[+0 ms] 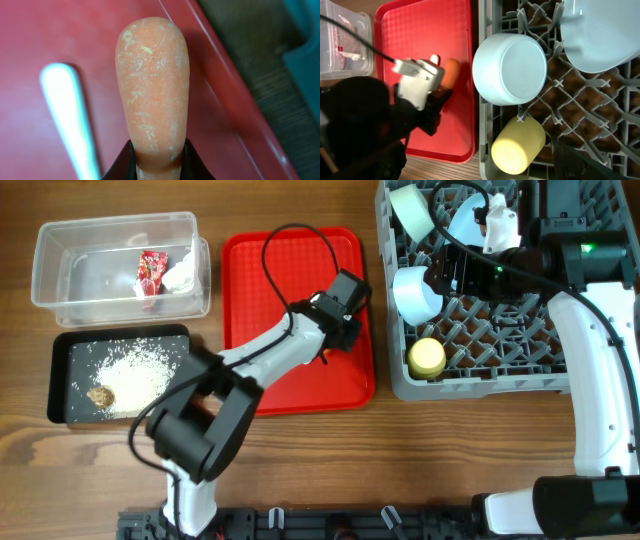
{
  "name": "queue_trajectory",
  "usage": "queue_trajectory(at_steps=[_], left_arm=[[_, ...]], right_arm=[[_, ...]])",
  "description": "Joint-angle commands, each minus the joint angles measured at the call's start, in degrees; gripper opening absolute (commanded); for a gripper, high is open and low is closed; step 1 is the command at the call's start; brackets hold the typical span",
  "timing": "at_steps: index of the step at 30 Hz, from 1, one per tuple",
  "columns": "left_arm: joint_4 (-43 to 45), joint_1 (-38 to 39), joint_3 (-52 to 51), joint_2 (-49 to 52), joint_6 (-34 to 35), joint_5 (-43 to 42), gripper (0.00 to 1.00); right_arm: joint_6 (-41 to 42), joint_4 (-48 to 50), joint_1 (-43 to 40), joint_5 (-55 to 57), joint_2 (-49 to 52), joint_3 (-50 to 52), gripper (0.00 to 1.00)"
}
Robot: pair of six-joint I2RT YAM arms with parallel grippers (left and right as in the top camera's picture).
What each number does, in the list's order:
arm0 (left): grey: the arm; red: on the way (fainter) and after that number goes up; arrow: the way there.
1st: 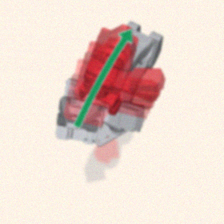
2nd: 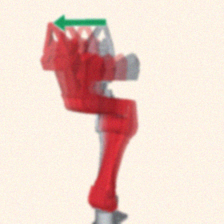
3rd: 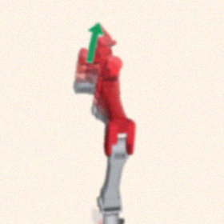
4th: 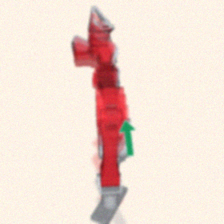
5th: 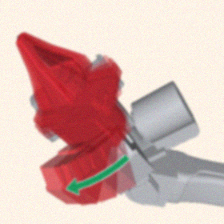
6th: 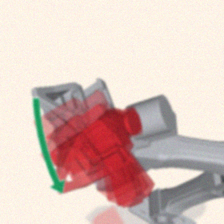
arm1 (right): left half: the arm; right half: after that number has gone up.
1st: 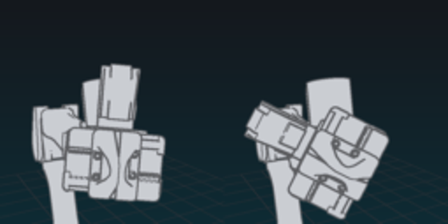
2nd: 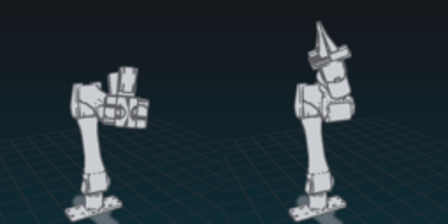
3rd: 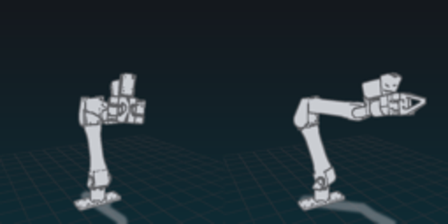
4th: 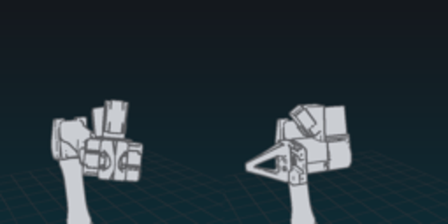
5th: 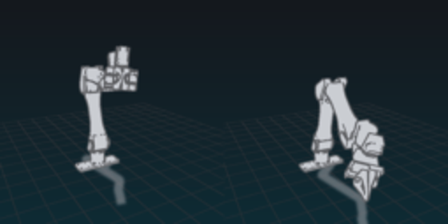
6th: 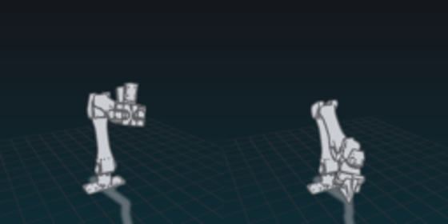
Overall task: Sort waste into correct bins and load items into the dishwasher rack
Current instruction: 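Carry the carrot with the left gripper and drop it on the black rice tray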
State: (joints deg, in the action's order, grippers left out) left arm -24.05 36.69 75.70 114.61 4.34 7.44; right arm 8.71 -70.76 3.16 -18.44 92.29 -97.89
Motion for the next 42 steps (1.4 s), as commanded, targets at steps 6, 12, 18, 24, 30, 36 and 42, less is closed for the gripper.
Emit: queue_trajectory(at_steps=[6, 12, 18, 24, 30, 36, 42], left_arm=[[-5.49, -5.84, 0.5, -20.81, 8.31, 6.01, 0.1], [-20.31, -16.81, 0.5, -29.51, 21.07, 9.42, 0.09], [-35.01, -32.0, 0.5, -32.44, 29.16, 10.25, 0.06], [-40.06, -47.04, -0.09, -30.42, 29.57, 10.62, 0.04], [-33.16, -56.76, -5.03, -27.15, 29.62, 8.02, 0.04], [-25.24, -58.36, -10.08, -21.2, 31.1, 3.52, 0.07], [-20.46, -58.34, -11.06, -13.7, 37.2, 3.48, 0.16]], right_arm=[[-1.22, -0.46, -0.17, -0.74, -1.25, -0.9, 0.96], [-1.25, -0.48, -0.17, -0.72, -1.25, -0.9, 0.96], [-1.25, -0.44, -0.17, -0.72, -1.25, -0.9, 0.96], [-1.25, -0.44, -0.17, -0.72, -1.25, -0.9, 0.97], [-1.25, -0.39, -0.17, -0.72, -1.25, -0.9, 0.97], [-1.22, -0.31, -0.17, -0.74, -1.25, -0.9, 0.97], [-1.25, -0.46, -0.17, -0.72, -1.25, -0.9, 0.97]])
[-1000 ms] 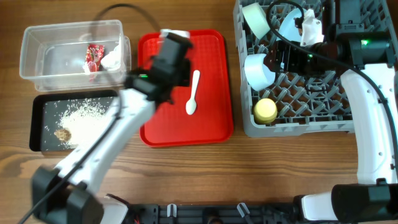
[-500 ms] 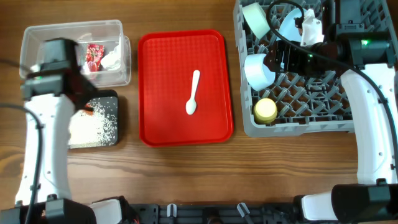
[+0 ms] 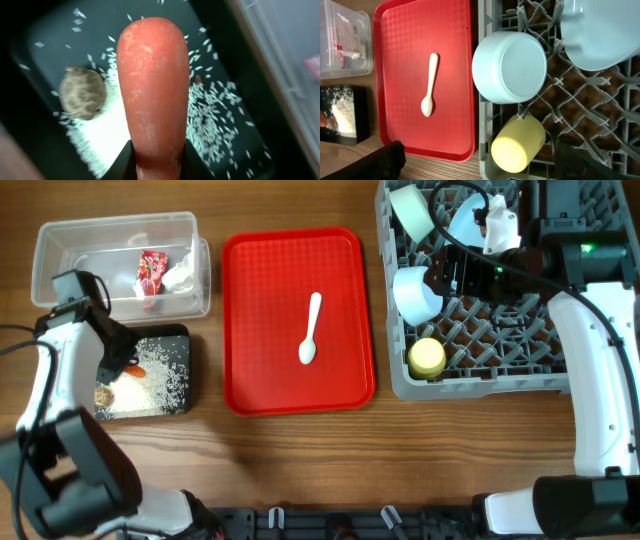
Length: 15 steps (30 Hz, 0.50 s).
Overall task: Sort waste into correct bins and load items into the dishwasher rack
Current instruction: 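Carry the carrot with the left gripper and drop it on the black rice tray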
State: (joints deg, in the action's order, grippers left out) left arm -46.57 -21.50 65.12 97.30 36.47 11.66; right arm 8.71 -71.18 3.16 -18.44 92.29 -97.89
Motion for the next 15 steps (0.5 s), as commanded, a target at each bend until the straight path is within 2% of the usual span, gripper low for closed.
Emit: queue_trajectory(at_steps=[1, 5, 6, 9, 12, 15], left_arm=[[2.6, -0.15, -0.48, 4.37, 5.53, -0.74, 0.16], [5.09, -0.15, -0.48, 7.8, 6.45, -0.7, 0.18], [5.6, -0.15, -0.48, 8.41, 6.47, -0.72, 0.22], [6.78, -0.11, -0.46, 8.83, 6.4, -2.93, 0.41], [6.73, -0.11, -0.15, 8.55, 5.73, -3.72, 0.72], [6.71, -0.11, -0.13, 7.5, 4.2, -3.72, 0.79]], right_arm=[[-1.22, -0.04, -0.17, -0.74, -1.25, -0.9, 0.97], [-1.2, -0.13, -0.17, -0.74, -1.25, -0.9, 0.97], [-1.2, -0.22, -0.17, -0.74, -1.25, -0.9, 0.97], [-1.22, -0.26, -0.17, -0.74, -1.25, -0.9, 0.97], [-1.2, 0.07, -0.17, -0.74, -1.25, -0.9, 0.97], [-1.25, 0.17, -0.17, -0.74, -1.25, -0.9, 0.97]])
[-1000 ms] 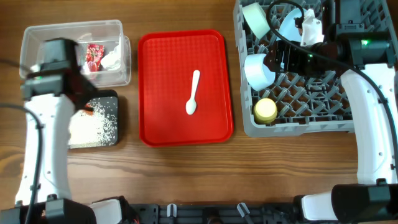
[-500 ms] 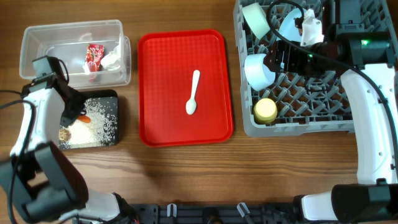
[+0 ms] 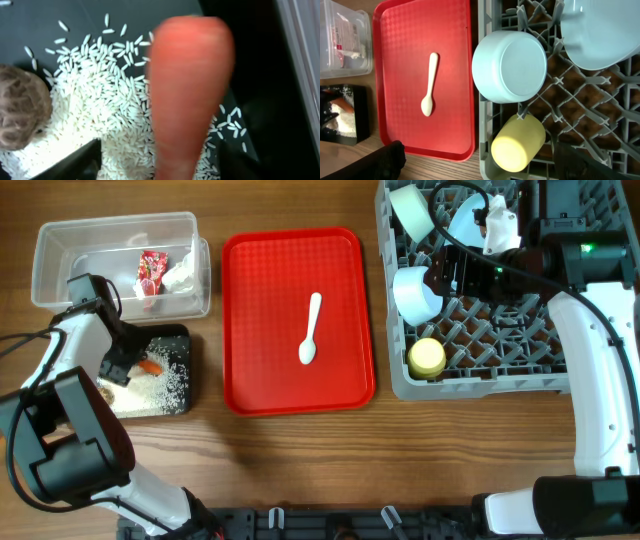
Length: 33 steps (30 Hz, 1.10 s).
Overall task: Sort waste into correct bins and load items into the dishwasher rack
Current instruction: 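Carry the carrot with the left gripper and drop it on the black rice tray, then reach the right gripper to the white spoon on the red tray and grasp it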
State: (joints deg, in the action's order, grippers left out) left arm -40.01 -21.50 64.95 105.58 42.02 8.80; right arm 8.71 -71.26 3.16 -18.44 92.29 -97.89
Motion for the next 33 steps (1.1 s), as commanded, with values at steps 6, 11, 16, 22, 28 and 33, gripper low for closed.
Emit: queue_trajectory(at_steps=[6, 11, 16, 22, 28, 33], left_arm=[[-4.74, -0.11, 3.13, -5.73, -5.46, -3.56, 0.79], [-9.11, 0.81, 7.17, -13.79, -19.15, -16.65, 0.76], [-9.31, 8.13, 7.5, -22.64, -24.57, -21.05, 0.77], [-9.4, 16.74, 7.5, -23.78, -25.31, -21.03, 0.81], [-9.92, 24.79, 7.48, -22.29, -27.23, -20.72, 0.8], [-8.61, 24.52, 7.48, -22.32, -24.06, -20.79, 0.81]], right_arm=[[-1.25, 0.28, -0.17, -0.72, -1.25, -0.9, 0.97], [-1.22, 0.96, -0.17, -0.76, -1.25, -0.9, 0.97], [-1.25, 1.33, -0.11, -3.85, -1.25, -0.9, 0.97], [-1.22, 2.47, 3.45, -6.43, -1.22, -0.9, 0.97], [2.84, 5.84, 8.28, -5.64, -1.22, -0.9, 0.97], [12.5, 8.85, 14.27, -0.83, -0.13, 0.63, 0.93]])
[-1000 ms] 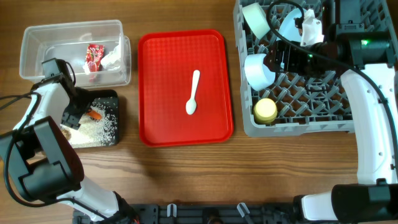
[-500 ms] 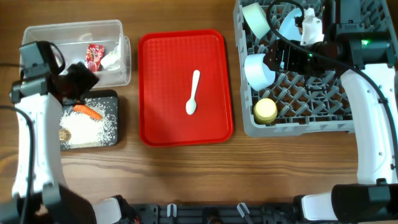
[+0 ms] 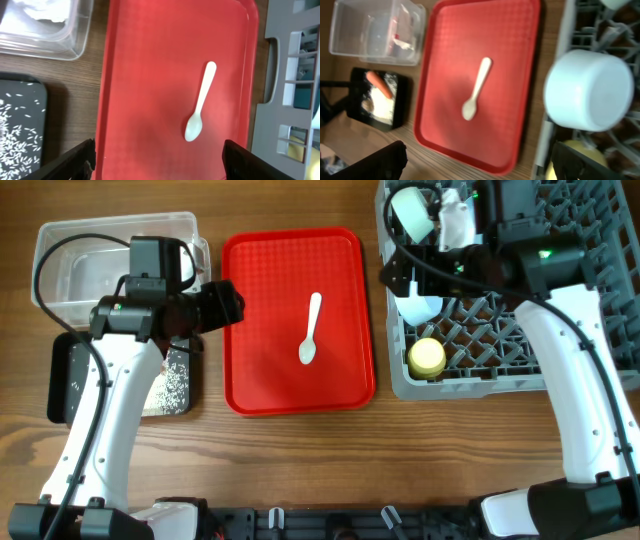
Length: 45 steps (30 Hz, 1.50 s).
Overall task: Sort waste into correct bins and load items into the dishwasher rack
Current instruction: 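Reach the right gripper to the white spoon on the red tray and grasp it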
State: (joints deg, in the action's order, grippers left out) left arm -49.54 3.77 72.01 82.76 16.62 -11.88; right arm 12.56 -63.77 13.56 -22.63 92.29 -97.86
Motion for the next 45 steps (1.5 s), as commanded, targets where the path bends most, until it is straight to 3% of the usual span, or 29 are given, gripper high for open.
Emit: queue_trajectory(at_steps=[1, 9, 16, 30, 35, 39, 45], left_arm=[[0.92, -1.03, 0.42, 0.5, 2.71, -0.09, 0.81], [0.46, -3.5, 0.42, 0.5, 11.26, 3.72, 0.83], [0.85, -8.2, 0.42, 0.5, 14.32, 3.82, 0.98], [0.22, -9.57, 0.33, 0.5, 14.27, 3.85, 1.0], [0.17, -9.57, 0.33, 0.5, 13.84, 4.04, 1.0], [0.17, -9.57, 0.33, 0.5, 13.84, 5.51, 1.0], [-0.48, -9.57, 0.33, 0.5, 13.81, 7.72, 1.0]], right_arm=[[10.91, 1.7, 5.38, 4.7, 0.42, 1.07, 0.94], [25.38, 9.27, 14.67, 7.52, 7.78, 7.1, 0.88], [36.06, 13.07, 20.72, 7.65, 17.49, 9.22, 0.85], [37.64, 19.82, 23.34, 8.07, 31.47, 9.22, 0.83], [39.15, 22.23, 23.34, 7.17, 33.75, 9.22, 0.78], [40.13, 23.93, 23.37, 7.21, 34.53, 9.22, 0.68], [40.39, 24.33, 23.41, 6.32, 35.65, 9.22, 0.34]])
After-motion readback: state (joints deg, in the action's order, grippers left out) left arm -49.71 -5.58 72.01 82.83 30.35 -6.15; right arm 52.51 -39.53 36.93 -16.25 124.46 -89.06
